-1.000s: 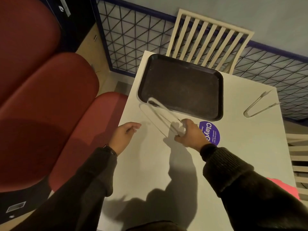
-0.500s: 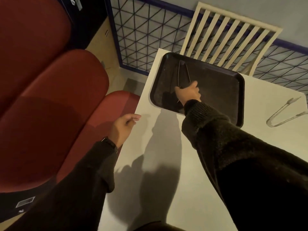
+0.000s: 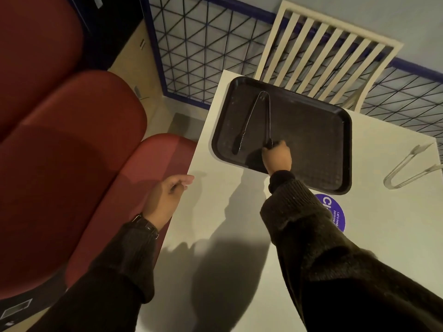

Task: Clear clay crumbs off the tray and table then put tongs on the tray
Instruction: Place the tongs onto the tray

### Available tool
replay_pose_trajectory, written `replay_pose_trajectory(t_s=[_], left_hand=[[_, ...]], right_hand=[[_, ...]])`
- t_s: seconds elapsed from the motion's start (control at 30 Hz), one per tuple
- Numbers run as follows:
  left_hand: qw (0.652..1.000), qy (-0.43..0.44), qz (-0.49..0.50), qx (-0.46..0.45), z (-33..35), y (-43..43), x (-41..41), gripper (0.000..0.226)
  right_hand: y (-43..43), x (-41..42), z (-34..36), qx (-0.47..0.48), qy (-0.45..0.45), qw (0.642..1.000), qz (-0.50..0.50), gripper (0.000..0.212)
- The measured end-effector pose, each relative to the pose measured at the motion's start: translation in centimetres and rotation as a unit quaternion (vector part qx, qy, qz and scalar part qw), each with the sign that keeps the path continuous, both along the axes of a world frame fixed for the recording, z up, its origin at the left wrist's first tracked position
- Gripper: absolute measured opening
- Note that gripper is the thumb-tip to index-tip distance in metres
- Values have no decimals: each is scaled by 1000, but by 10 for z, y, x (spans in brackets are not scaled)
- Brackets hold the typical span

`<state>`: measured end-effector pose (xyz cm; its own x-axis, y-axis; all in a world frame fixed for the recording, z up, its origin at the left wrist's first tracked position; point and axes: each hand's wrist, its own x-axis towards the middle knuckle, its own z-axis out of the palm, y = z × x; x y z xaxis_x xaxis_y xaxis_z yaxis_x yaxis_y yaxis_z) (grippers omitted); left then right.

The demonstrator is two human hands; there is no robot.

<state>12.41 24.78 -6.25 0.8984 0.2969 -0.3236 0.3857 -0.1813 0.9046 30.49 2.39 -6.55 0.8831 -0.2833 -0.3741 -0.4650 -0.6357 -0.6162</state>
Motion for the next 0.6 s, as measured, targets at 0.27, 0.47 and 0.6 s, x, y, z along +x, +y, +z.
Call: replay_pose_trajectory(t_s=[0.27, 0.47, 0.6], left_hand=[[1000, -1, -9, -6, 3, -10, 7, 43], [1000, 1, -11, -18, 5, -17, 7, 44], [1000, 5, -15, -9, 5, -18, 6, 43]], right_hand=[[4, 1, -4, 28, -2, 999, 20, 28], [17, 4, -2, 27, -11, 998, 47, 28], [15, 3, 0, 37, -11, 998, 47, 28]])
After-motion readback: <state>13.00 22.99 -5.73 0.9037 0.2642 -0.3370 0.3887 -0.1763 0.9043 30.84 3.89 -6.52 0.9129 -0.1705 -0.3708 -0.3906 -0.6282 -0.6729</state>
